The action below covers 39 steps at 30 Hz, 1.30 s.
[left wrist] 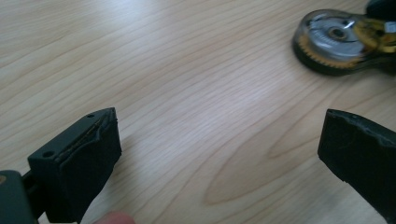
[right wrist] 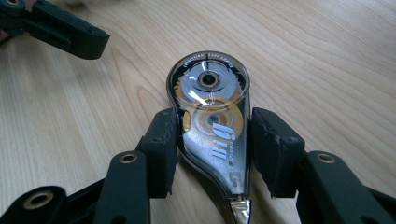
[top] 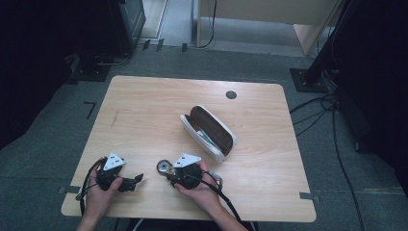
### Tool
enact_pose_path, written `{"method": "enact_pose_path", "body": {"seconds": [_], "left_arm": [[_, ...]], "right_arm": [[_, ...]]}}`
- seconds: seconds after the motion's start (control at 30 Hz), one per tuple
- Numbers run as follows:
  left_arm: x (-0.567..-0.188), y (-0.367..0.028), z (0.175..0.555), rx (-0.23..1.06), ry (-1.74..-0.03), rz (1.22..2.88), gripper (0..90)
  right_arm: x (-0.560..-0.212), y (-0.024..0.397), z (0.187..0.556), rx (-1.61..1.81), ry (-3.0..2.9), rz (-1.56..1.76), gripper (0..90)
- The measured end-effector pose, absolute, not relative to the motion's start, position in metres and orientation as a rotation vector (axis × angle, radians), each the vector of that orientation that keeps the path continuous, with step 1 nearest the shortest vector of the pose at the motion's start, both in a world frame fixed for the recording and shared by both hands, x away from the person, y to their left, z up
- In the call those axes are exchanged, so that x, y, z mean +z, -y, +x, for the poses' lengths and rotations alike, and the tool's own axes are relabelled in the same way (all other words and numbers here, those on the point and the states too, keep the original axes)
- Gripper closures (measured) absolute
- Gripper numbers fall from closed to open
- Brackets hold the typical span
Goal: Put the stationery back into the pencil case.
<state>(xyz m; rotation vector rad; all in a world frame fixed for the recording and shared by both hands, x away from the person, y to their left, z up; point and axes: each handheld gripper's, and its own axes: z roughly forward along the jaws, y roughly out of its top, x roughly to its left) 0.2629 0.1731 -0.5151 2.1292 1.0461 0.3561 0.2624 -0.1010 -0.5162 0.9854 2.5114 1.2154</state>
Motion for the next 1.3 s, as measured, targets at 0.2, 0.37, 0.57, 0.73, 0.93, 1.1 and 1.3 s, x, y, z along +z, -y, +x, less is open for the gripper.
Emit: {"method": "enact_pose_path", "body": {"seconds": [0.2, 0.37, 0.57, 0.73, 0.93, 1.1, 1.3], "left_arm": [[-0.514, -0.157, 0.263, 0.294, -0.896, 2.166, 0.0], [-0.516, -0.139, 0.262, 0.35, -0.846, 2.232, 3.5], [-0.516, -0.123, 0.262, 0.334, -0.842, 2.24, 6.9], [-0.516, -0.103, 0.261, 0.362, -0.805, 2.269, 14.1], [-0.515, -0.084, 0.263, 0.308, -0.676, 2.318, 17.1], [-0.515, -0.076, 0.266, 0.272, -0.632, 2.322, 17.8], [-0.516, -0.079, 0.268, 0.273, -0.604, 2.293, 27.1]], "right_arm": [[-0.516, 0.113, 0.259, 1.223, -2.517, 1.007, 52.6], [-0.513, 0.124, 0.256, 1.215, -2.492, 1.022, 52.6], [-0.514, 0.133, 0.254, 1.216, -2.481, 1.033, 52.7], [-0.512, 0.14, 0.252, 1.226, -2.457, 1.057, 52.7], [-0.509, 0.147, 0.251, 1.24, -2.441, 1.067, 53.3], [-0.512, 0.148, 0.251, 1.233, -2.448, 1.086, 53.3], [-0.513, 0.151, 0.251, 1.254, -2.45, 1.098, 53.3]]}}
